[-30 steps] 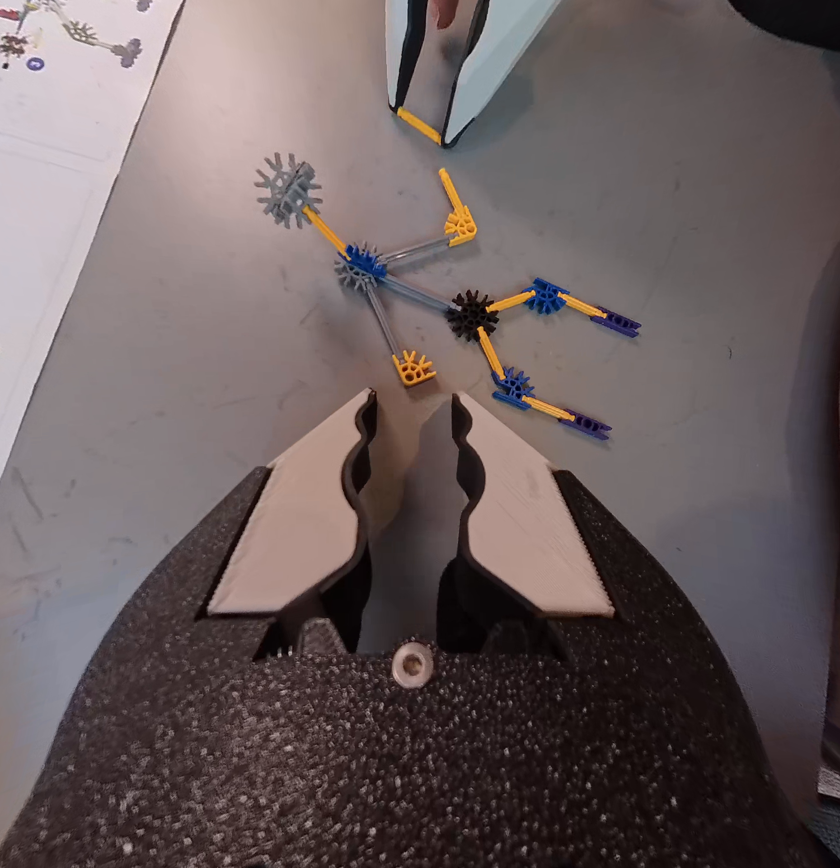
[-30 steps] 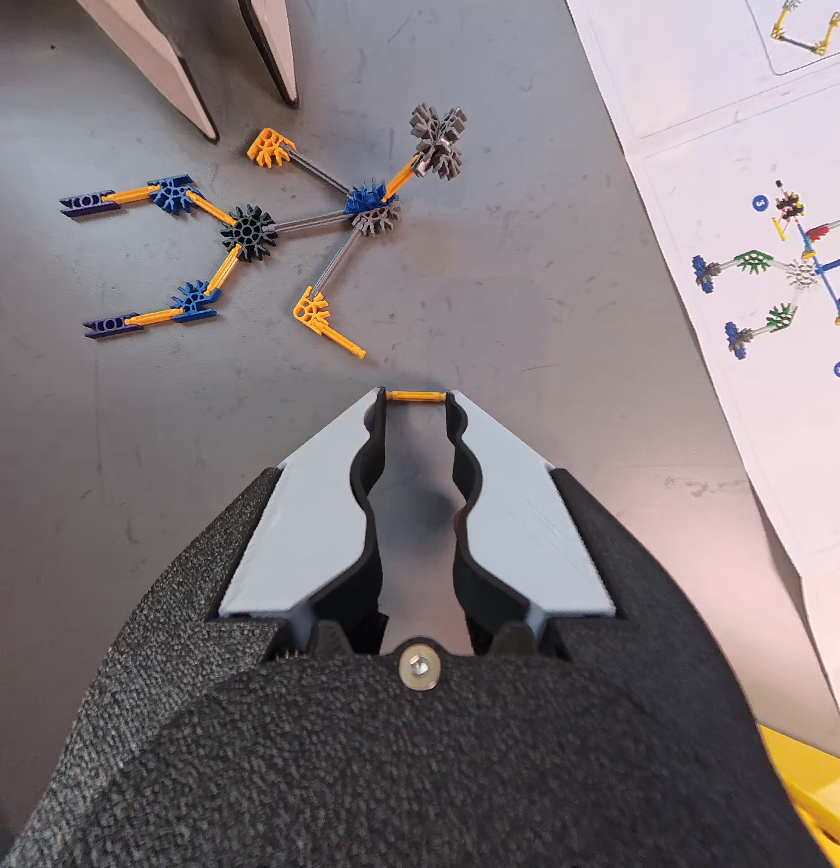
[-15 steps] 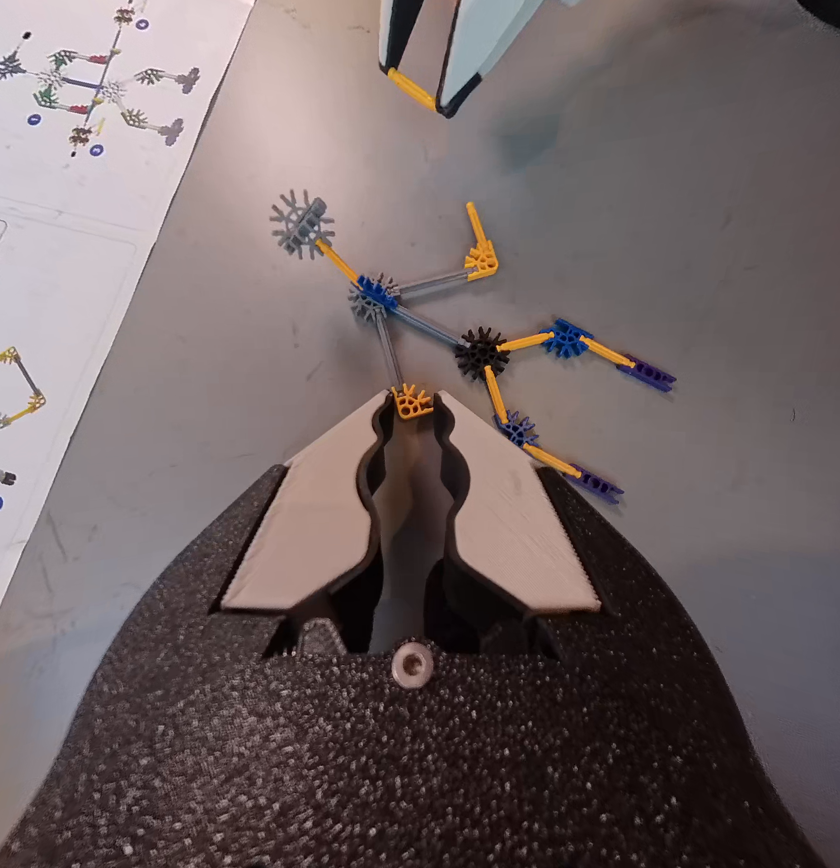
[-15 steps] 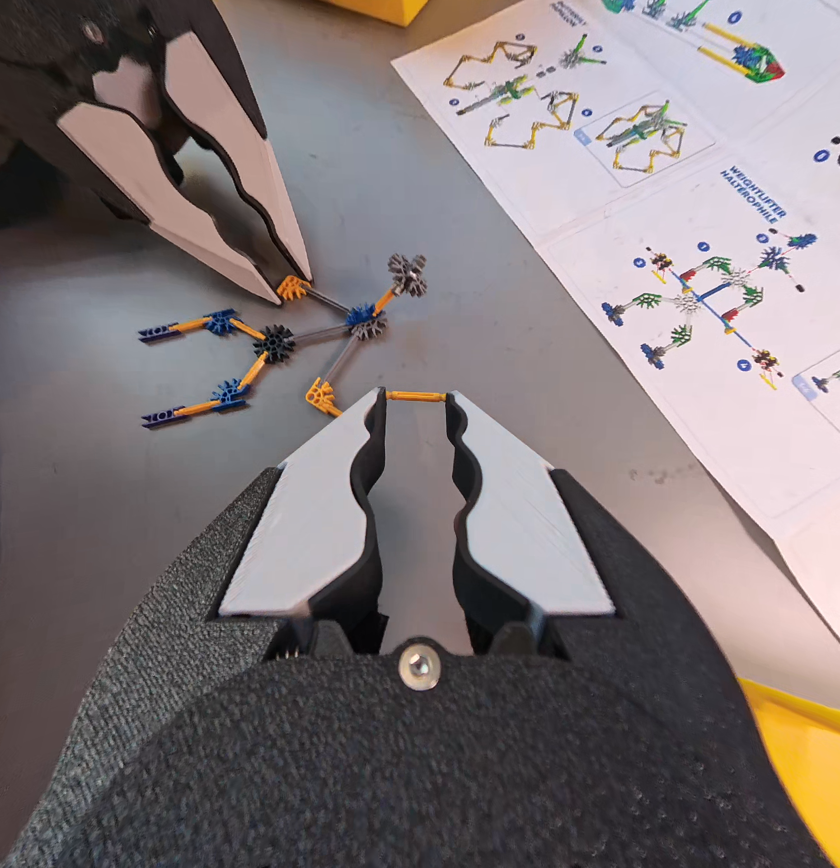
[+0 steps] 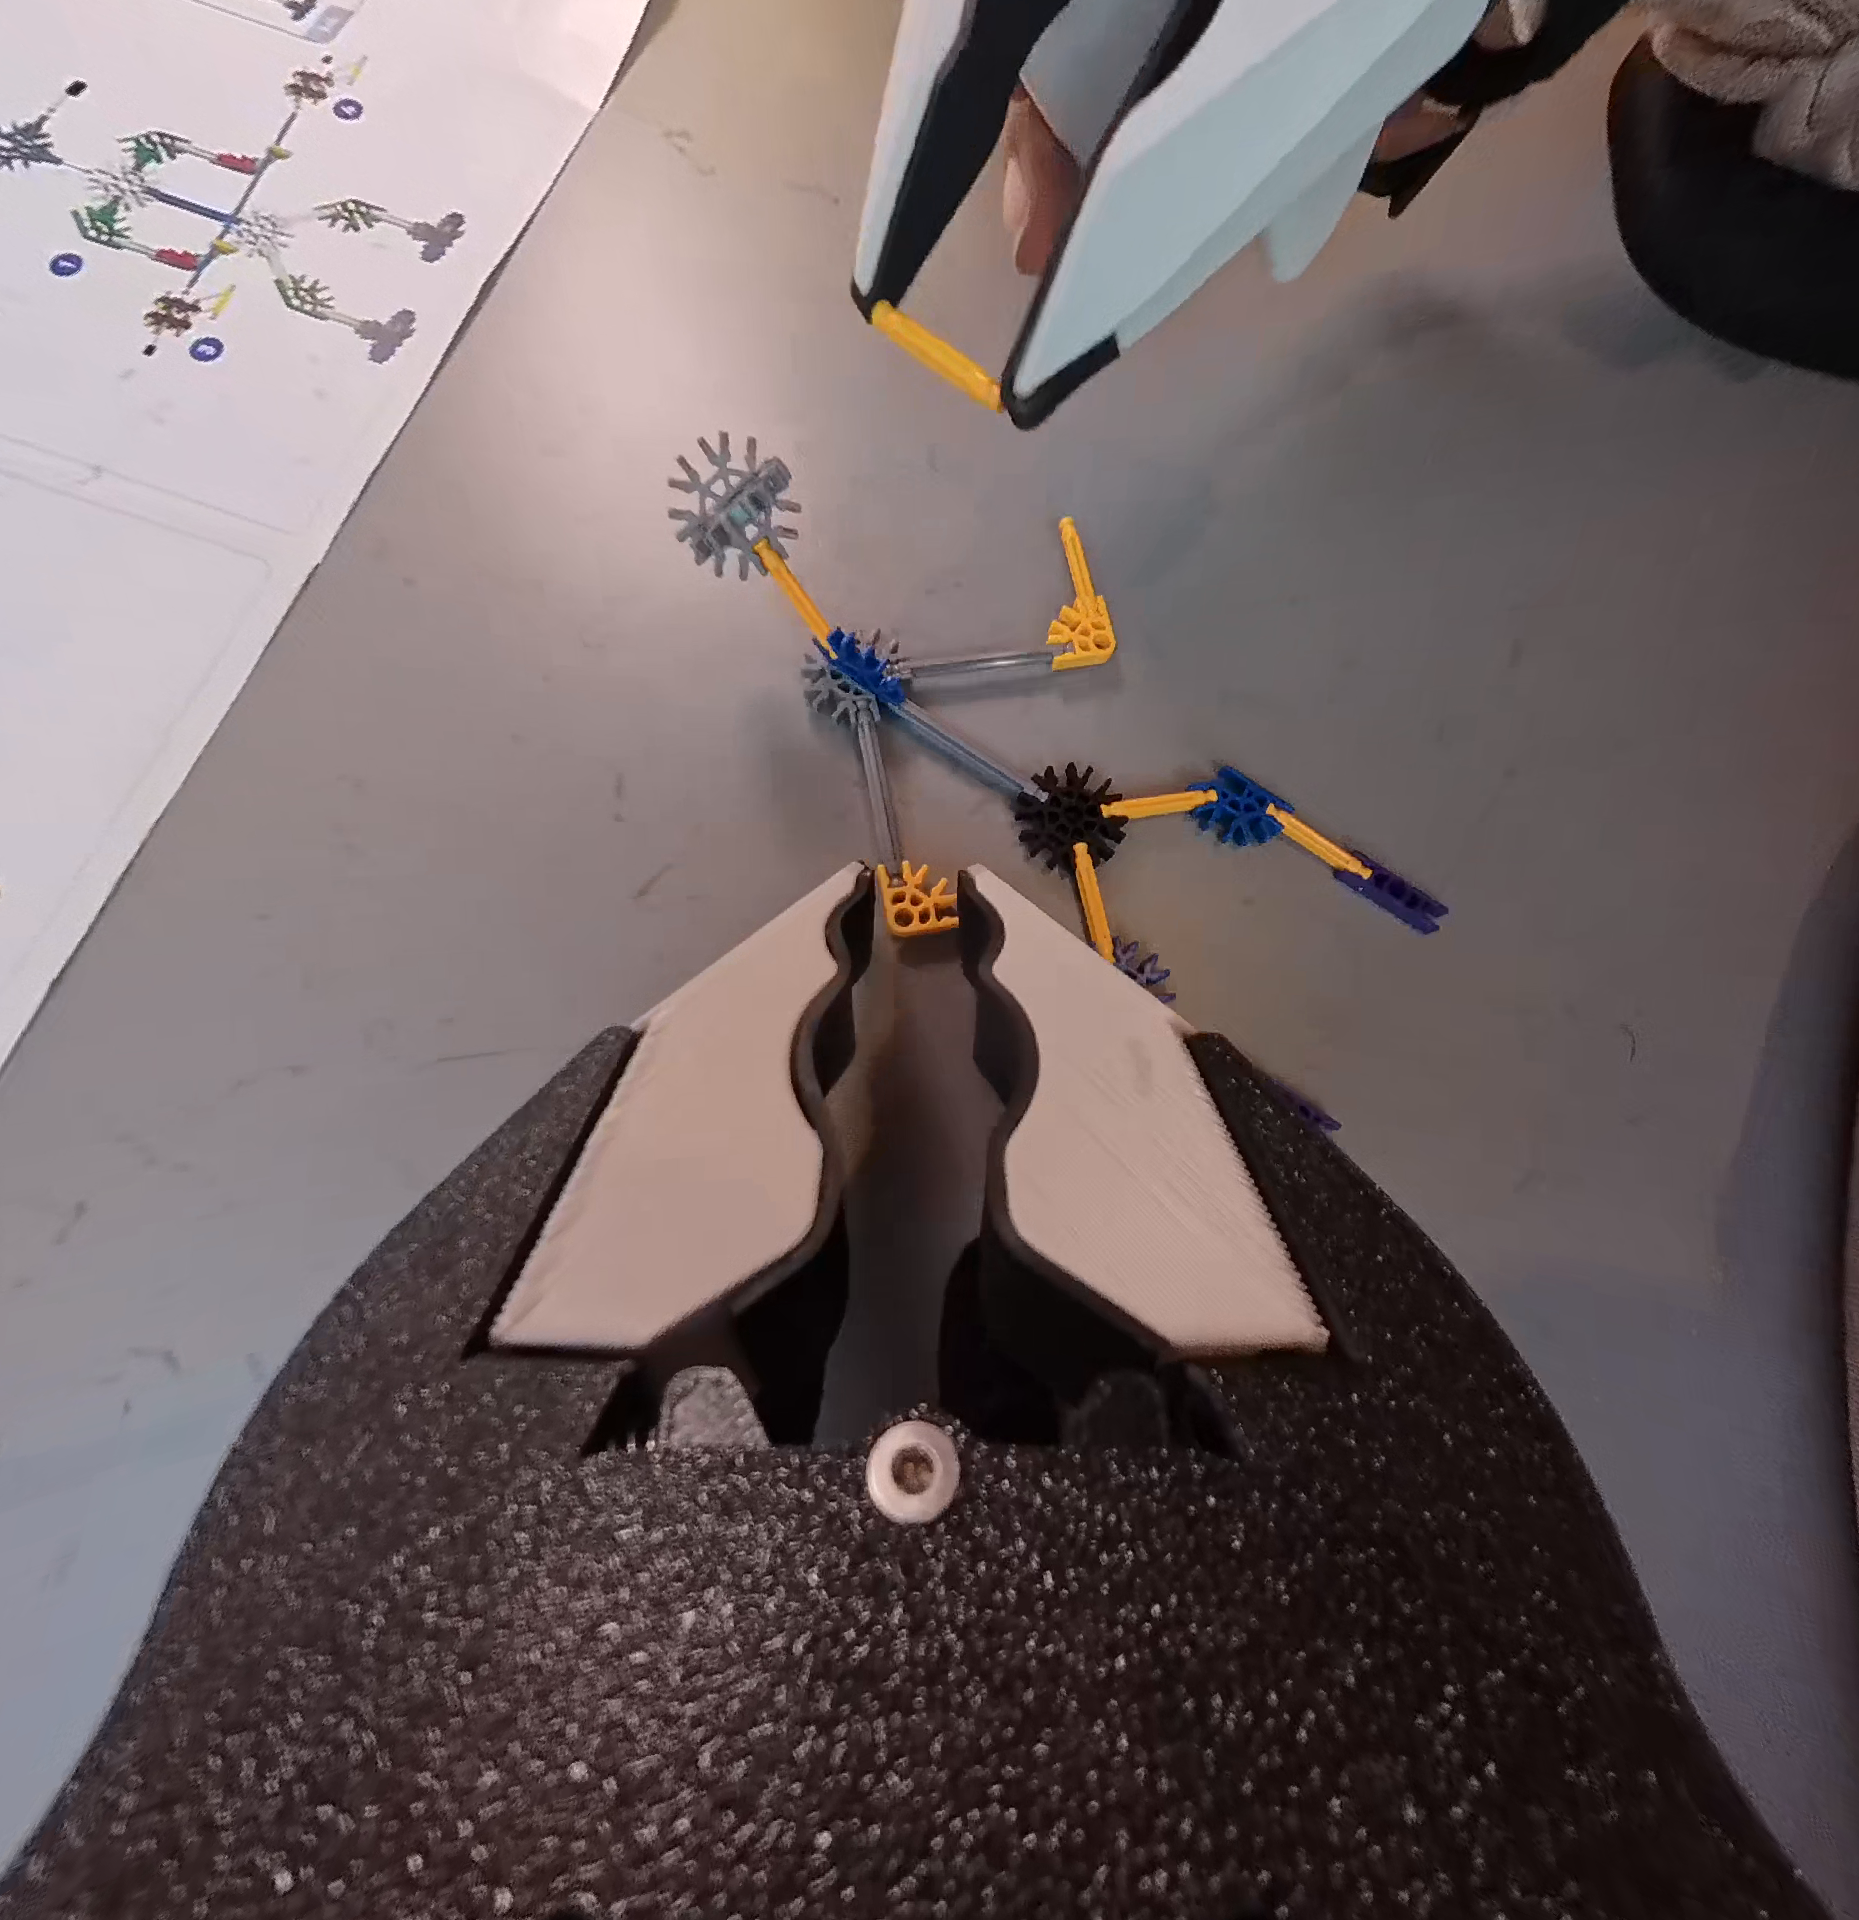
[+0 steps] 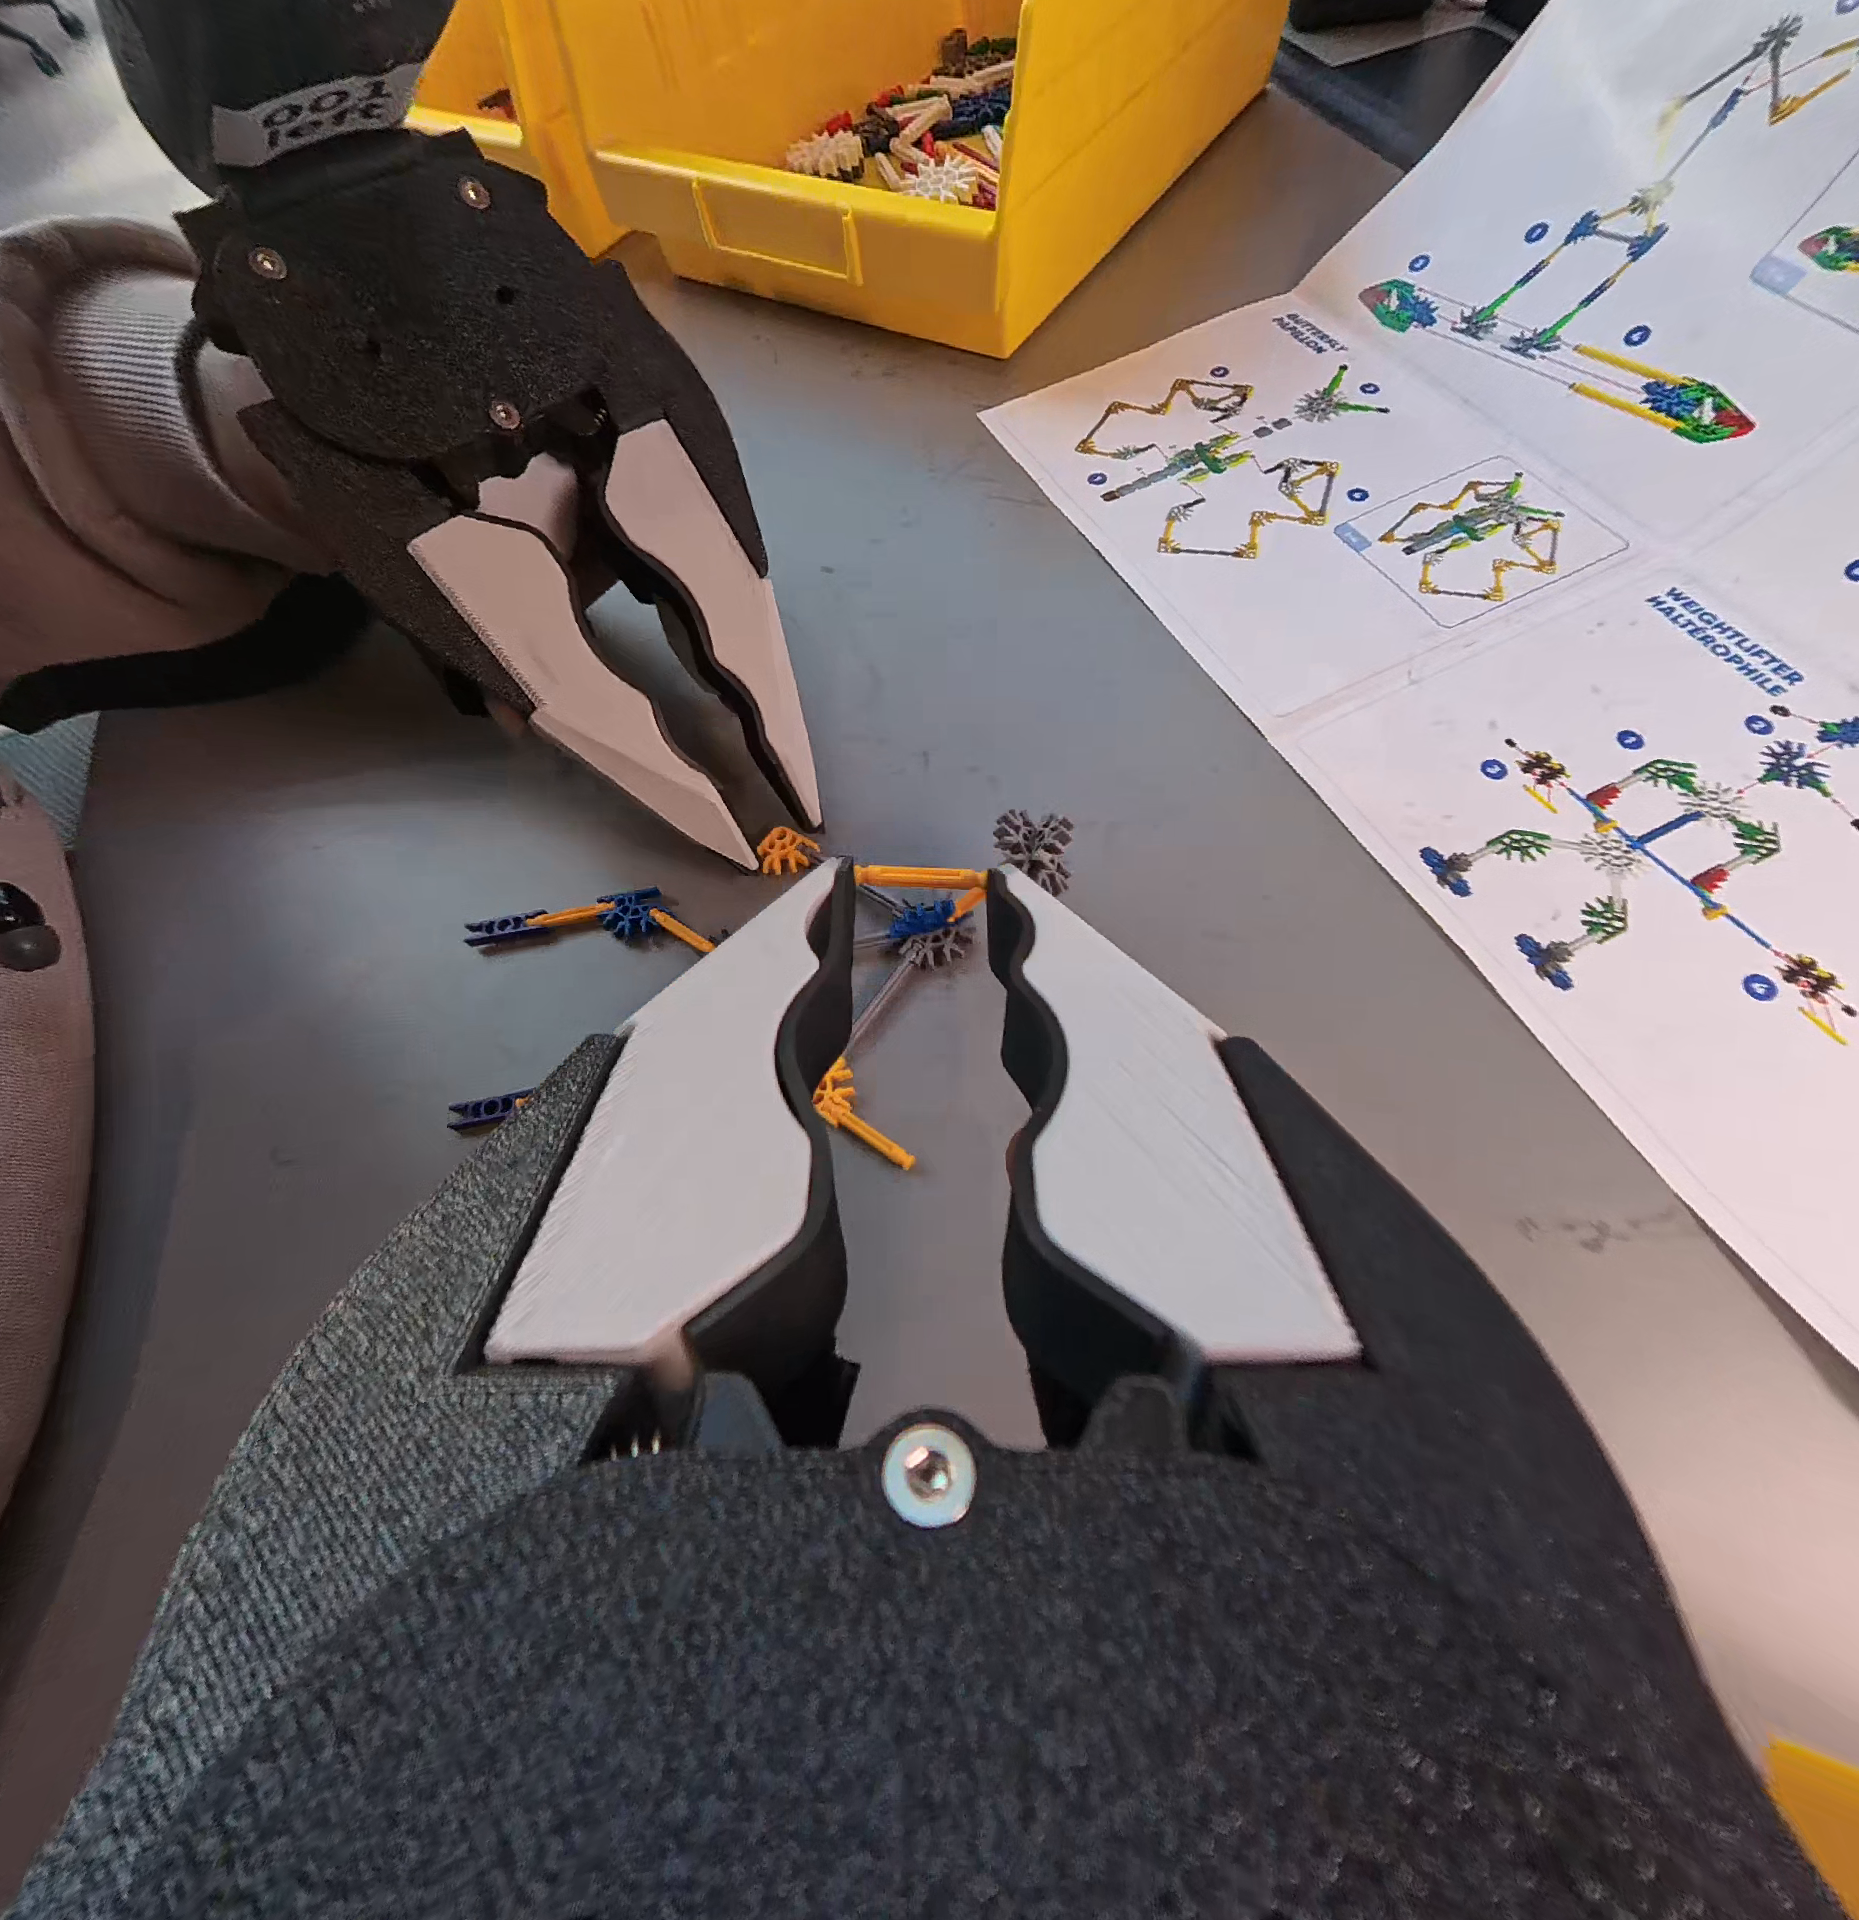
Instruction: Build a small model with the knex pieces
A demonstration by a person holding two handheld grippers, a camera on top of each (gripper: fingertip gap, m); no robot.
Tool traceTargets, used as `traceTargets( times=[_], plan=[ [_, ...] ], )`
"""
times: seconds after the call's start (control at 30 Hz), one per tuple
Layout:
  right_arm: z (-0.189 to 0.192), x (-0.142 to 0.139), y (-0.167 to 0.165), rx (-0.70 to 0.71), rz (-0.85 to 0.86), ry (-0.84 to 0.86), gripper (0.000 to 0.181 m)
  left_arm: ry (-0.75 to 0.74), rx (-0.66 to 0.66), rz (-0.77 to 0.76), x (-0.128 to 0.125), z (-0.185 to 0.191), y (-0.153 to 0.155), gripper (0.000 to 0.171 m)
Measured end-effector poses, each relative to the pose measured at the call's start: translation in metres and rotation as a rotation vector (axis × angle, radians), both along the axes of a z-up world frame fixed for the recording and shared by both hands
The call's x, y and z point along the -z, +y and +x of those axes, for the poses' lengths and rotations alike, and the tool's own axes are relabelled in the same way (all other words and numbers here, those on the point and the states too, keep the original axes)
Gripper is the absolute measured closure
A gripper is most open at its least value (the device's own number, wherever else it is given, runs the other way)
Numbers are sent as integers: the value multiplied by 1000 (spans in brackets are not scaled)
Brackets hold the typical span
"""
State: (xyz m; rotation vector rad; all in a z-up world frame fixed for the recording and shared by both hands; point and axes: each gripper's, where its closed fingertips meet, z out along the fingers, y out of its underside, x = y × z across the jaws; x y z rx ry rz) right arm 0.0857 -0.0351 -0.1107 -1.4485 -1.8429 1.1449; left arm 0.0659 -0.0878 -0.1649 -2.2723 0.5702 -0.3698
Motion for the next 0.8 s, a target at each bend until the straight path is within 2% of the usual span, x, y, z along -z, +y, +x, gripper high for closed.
traceTargets(
  times=[0.2, 0.43, 0.57, 0.8],
  plan=[
    [-4, -7, -14, -24, -72, 48, 157, -88, 2, 106, -31, -15, 2, 154],
    [-17, -16, -42, -13, -410, -10, 157, 25, 192, 417, -72, 2, -8, 154],
    [-22, -21, -62, -45, -602, -45, 157, 76, 239, 467, -71, 12, -9, 154],
    [-21, -22, -72, -72, -749, -77, 157, 109, 249, 486, -70, 12, -9, 163]
  ],
)
